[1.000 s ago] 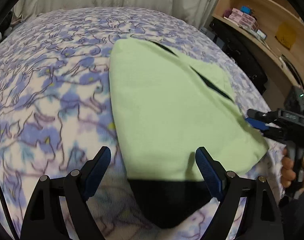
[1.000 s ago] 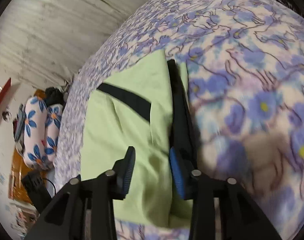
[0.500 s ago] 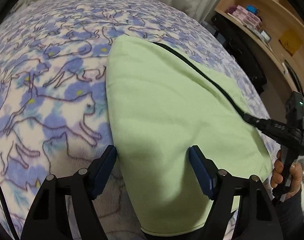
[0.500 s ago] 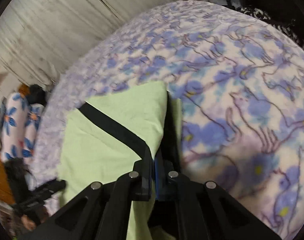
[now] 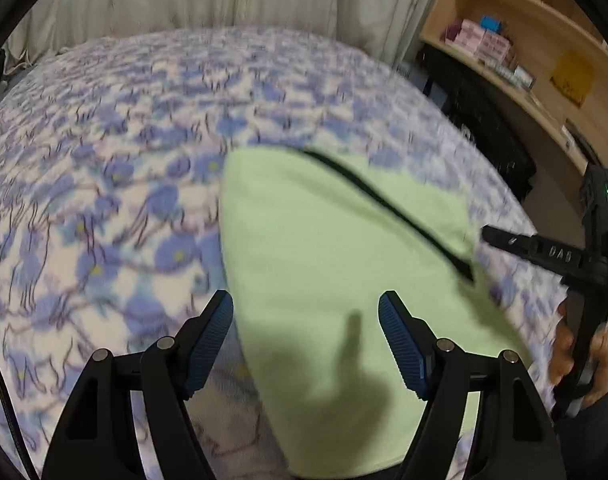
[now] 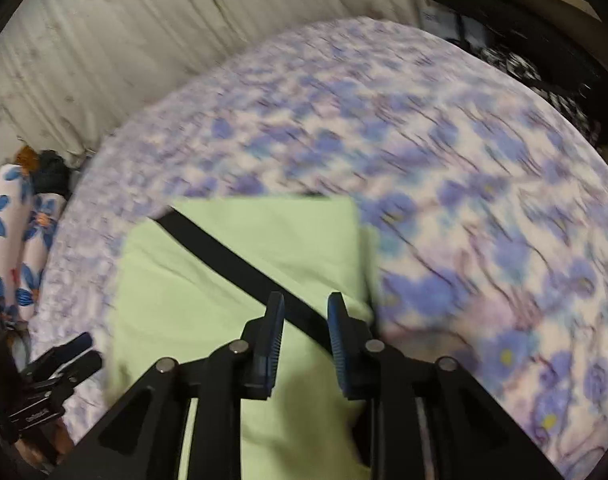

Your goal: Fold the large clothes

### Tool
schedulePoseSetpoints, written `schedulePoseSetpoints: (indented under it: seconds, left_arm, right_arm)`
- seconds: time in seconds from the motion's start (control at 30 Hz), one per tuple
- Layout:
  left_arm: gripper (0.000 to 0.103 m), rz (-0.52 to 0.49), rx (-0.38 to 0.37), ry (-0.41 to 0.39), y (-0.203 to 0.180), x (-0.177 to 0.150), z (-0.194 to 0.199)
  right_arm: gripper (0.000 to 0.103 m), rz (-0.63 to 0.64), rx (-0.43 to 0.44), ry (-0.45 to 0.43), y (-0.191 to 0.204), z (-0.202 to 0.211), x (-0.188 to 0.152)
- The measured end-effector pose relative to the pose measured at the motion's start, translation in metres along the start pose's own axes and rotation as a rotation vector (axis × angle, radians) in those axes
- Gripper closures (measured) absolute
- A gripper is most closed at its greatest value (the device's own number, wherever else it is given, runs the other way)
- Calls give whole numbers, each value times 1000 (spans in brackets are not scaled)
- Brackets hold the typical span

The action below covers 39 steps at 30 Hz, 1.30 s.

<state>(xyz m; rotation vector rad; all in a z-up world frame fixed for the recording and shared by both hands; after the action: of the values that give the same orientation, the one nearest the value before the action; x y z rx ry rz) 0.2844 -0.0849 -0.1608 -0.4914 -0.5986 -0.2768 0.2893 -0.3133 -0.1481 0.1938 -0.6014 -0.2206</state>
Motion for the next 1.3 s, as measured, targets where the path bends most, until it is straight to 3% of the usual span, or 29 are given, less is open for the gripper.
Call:
schedulePoseSetpoints:
  seconds: [0.07,0.13,0.2,0.27,0.33,0.43,0.47,0.63,0.83,1.03,1.3]
  left_arm:
    - [43,10,0,-12,-2,10,-4]
    - [67,19,-15,8,-5,15,-15]
    - [70,26,-14,26,-6,16,-29]
    - [69,19,7,40,-5,14,-43]
    - [69,12,23,48,-5,11,-52]
    - [70,4,23,44,-4,10,-57]
    - [70,2,21,43,-4,10,-58]
    - [68,-11,48,39,-4,10,-62]
    - [59,-7,49,48,-7,9,-61]
    - [56,13,50,75,-8,5,-53]
    - [47,5,62,73,-20,-7,-18]
  right_arm:
    - [81,13,32,13,23,-12,5]
    - [81,35,73,34,44,-27,6]
    - [81,53,101,77,61,-48,2]
    - [81,73,96,105,61,-64,-1]
    - [81,96,-9,86,37,-75,1]
    - [91,71,-119,52,-7,-77,12]
    - [103,38,-120,53,-24,-76,14]
    - [103,-8,-184,31,-59,-62,17]
    - [101,-3,-200,40,-65,-58,18]
    - [100,-33,-173,35,-61,-42,19]
    - [99,6,-149,9,-44,4,10]
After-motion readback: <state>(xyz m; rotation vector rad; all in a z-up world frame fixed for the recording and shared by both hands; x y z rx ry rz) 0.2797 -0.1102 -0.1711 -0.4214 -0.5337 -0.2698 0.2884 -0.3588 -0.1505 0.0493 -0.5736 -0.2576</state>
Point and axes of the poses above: each gripper's, at about its wrist camera, not at the fingertips, and z roughly against the way its jaws point, y to its left, x to its top, the point moved 10 cm from there along -z, roughly the way its jaws point, and after that the axes turned 6 degrees about -x, right-handed, at the moved point
